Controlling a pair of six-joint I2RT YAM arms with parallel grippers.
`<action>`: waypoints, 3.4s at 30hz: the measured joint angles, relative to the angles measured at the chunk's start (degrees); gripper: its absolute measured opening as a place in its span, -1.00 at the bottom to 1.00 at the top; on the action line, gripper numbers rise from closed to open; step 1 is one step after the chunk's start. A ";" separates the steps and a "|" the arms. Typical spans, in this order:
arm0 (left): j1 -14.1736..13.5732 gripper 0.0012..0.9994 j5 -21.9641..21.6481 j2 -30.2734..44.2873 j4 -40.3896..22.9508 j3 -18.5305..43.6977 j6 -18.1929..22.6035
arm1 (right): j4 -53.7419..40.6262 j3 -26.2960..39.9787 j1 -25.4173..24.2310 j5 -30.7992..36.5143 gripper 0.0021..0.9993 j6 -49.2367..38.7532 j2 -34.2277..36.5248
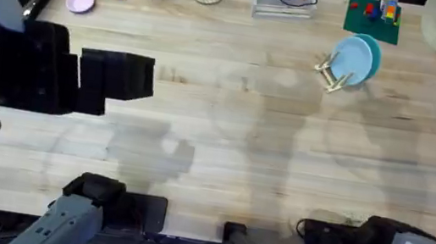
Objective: Pick up the plates from the table one by one and place each into a slot on the dish rack.
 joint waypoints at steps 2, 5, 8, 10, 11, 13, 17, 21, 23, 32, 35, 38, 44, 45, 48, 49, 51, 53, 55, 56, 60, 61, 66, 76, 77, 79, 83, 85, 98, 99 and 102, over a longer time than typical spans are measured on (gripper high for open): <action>0.00 0.99 0.00 0.00 -0.01 0.00 0.00 | -0.01 0.00 0.00 -0.54 -0.95 0.00 0.25; 0.00 0.99 0.00 0.00 0.01 0.00 0.00 | 0.02 0.00 0.00 -2.03 -0.95 0.04 0.28; 0.00 0.99 0.00 0.00 0.00 0.00 0.00 | 0.02 0.00 0.00 -3.05 -0.95 0.15 0.28; 0.00 0.99 0.00 0.00 -0.01 0.00 0.00 | -0.02 0.00 0.00 -3.36 -0.95 0.17 0.28; 0.00 0.99 0.00 0.00 0.01 0.00 0.00 | -0.07 0.00 0.00 -3.46 -0.95 0.17 0.28; 0.00 0.99 0.00 0.00 -0.01 0.00 0.00 | -0.20 0.00 0.00 -3.60 -0.95 0.17 0.42; 0.00 0.99 0.00 0.00 -0.01 0.00 0.00 | -0.37 0.00 0.00 -3.72 -0.95 0.17 1.41; 0.00 0.99 0.00 0.00 0.01 0.00 0.00 | -0.37 0.00 0.00 -3.72 -0.95 0.17 2.50; 0.00 0.99 0.00 0.00 -0.01 0.00 0.00 | -0.39 0.00 0.00 -3.72 -0.95 0.17 2.66; 0.00 0.99 0.00 0.00 0.00 0.00 0.00 | -0.84 0.00 0.32 -3.85 -0.95 0.17 2.95; 0.00 0.99 0.00 0.00 -0.01 0.00 0.00 | -1.49 0.00 1.23 -3.91 -0.95 0.17 3.38; 0.00 0.99 0.00 0.00 0.01 0.00 0.00 | -2.10 0.00 1.92 -3.96 -0.95 0.17 3.84; 0.00 0.99 0.00 0.00 0.01 0.00 0.00 | -2.13 0.00 1.97 -3.95 -0.95 0.17 5.24; 0.00 0.99 0.00 0.00 -0.01 0.00 0.00 | -2.12 0.00 1.97 -3.96 -0.95 0.17 5.48; 0.00 0.99 0.00 0.00 -0.01 0.00 0.00 | -2.16 -0.11 1.97 -3.96 -0.95 0.17 6.09; 0.00 0.99 0.00 0.00 -0.01 0.00 0.00 | -2.16 -0.15 1.97 -3.94 -0.95 0.17 6.28; 0.00 0.99 0.00 0.00 -0.01 0.00 0.00 | -2.14 -0.20 1.97 -3.96 -0.95 0.22 6.63; 0.00 0.99 0.00 0.00 0.00 0.00 0.00 | -2.13 -0.21 1.97 -3.96 -0.95 0.46 7.01; 0.00 0.99 0.00 0.00 0.01 0.00 0.00 | -2.14 -0.22 1.97 -3.96 -0.95 0.67 7.37; 0.00 0.99 0.00 0.00 -0.01 0.00 0.00 | -2.14 -0.22 1.97 -3.96 -0.95 0.85 7.59; 0.00 0.99 0.00 0.00 -0.01 0.00 0.00 | -2.25 -0.22 2.08 -3.96 -0.94 1.09 8.99; 0.00 0.99 -0.02 0.00 0.01 0.00 0.00 | -2.34 -0.22 2.25 -3.93 -0.94 1.14 9.49; 0.00 0.99 -0.04 0.00 -0.01 0.00 0.00 | -2.09 -0.63 4.00 -3.95 -0.94 1.25 11.69; 0.00 0.99 -0.19 0.00 -0.01 0.00 0.00 | 1.80 -6.49 4.63 -4.09 -0.94 1.25 11.91; 0.00 0.99 -0.20 0.00 -0.01 0.00 0.00 | 2.24 -6.92 4.63 -4.09 -0.94 1.25 11.91; 0.00 0.99 -0.20 0.00 -0.01 0.00 0.00 | 3.30 -7.75 4.63 -4.09 -0.94 1.25 11.91; 0.00 0.99 -0.20 0.00 0.00 0.00 0.00 | 4.93 -9.33 4.63 -4.09 -0.94 1.25 11.91; 0.00 0.99 -0.20 0.00 0.00 0.00 0.00 | 5.28 -9.62 4.63 -4.09 -0.94 1.25 12.16; 0.00 0.99 -0.20 0.00 -0.01 0.00 0.00 | 9.88 -9.73 4.63 -4.09 -0.94 1.25 18.29; 0.00 0.99 -0.20 0.00 -0.01 0.00 0.00 | 10.20 -9.73 4.63 -4.11 -0.94 1.25 18.67; 0.00 0.99 -0.20 0.00 -0.01 0.00 0.00 | 11.29 -9.73 4.63 -4.11 -0.94 1.25 19.80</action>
